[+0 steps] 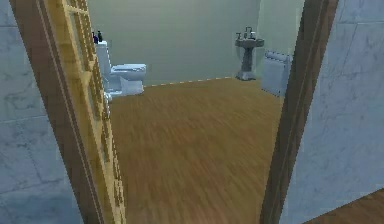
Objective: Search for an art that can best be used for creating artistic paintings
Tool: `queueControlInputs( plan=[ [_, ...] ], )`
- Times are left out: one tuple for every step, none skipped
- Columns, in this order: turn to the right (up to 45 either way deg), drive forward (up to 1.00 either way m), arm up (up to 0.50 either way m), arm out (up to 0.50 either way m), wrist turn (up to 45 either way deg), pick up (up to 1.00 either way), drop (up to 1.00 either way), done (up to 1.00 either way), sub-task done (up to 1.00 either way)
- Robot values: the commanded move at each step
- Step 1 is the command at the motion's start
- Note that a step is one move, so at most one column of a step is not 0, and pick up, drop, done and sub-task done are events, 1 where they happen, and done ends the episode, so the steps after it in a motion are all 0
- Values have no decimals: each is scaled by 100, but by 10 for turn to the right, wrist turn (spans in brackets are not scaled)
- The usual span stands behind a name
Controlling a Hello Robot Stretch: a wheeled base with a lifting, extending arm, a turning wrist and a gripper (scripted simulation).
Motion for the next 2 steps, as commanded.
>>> queueControlInputs(
  plan=[
    [60, 0, 0, 0, 0, 0, 0, 0, 0],
    [0, 55, 0, 0, 0, 0, 0, 0, 0]
  ],
)
